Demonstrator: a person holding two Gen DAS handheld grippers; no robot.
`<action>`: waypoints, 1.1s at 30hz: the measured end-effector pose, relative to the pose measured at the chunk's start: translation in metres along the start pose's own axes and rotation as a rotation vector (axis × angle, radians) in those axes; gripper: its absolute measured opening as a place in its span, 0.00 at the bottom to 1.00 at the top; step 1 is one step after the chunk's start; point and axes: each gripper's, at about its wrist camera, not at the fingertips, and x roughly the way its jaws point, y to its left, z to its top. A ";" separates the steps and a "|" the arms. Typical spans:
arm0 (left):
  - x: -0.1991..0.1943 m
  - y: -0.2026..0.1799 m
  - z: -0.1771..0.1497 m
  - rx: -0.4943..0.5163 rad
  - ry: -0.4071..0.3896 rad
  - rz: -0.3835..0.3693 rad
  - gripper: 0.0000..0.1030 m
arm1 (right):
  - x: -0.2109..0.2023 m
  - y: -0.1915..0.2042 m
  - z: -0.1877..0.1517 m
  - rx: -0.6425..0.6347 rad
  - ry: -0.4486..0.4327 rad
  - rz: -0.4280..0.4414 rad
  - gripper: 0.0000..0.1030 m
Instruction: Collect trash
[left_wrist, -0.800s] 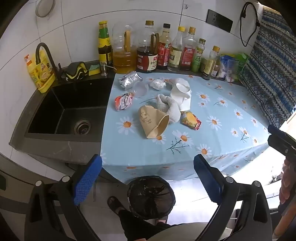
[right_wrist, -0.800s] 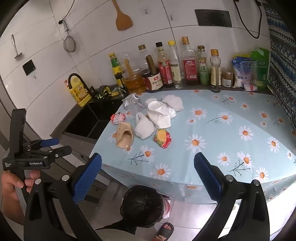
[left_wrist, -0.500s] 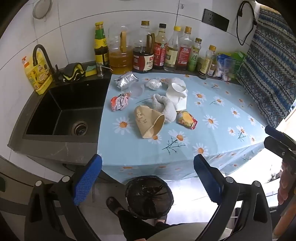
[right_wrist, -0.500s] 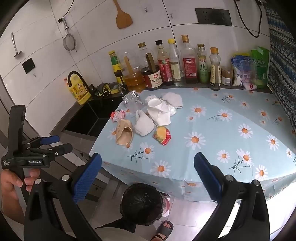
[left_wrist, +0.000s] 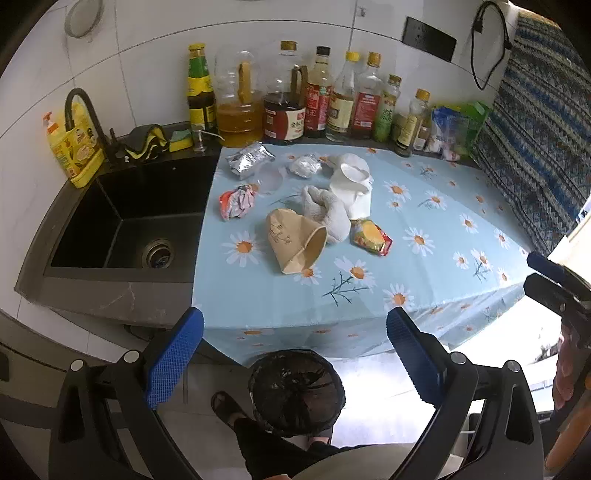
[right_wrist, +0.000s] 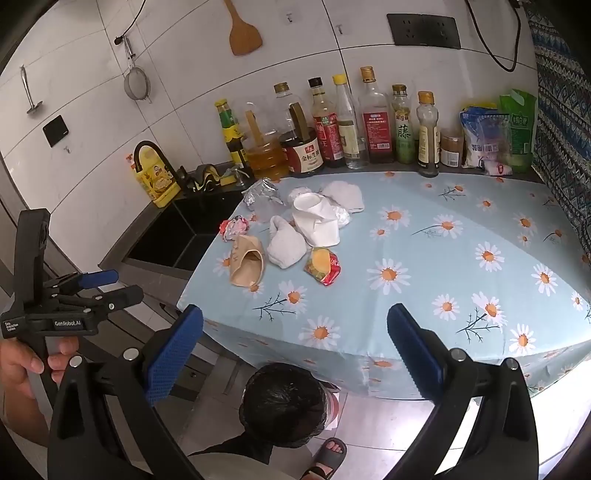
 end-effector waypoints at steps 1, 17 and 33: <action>0.000 0.000 -0.003 -0.003 -0.003 -0.001 0.94 | 0.001 0.000 0.000 0.000 0.001 0.000 0.96; -0.004 0.004 -0.005 -0.014 -0.006 0.013 0.94 | 0.002 0.004 -0.003 0.004 0.005 0.017 0.96; -0.004 0.001 -0.006 -0.011 0.001 0.020 0.94 | 0.007 0.002 -0.007 0.030 0.026 0.026 0.96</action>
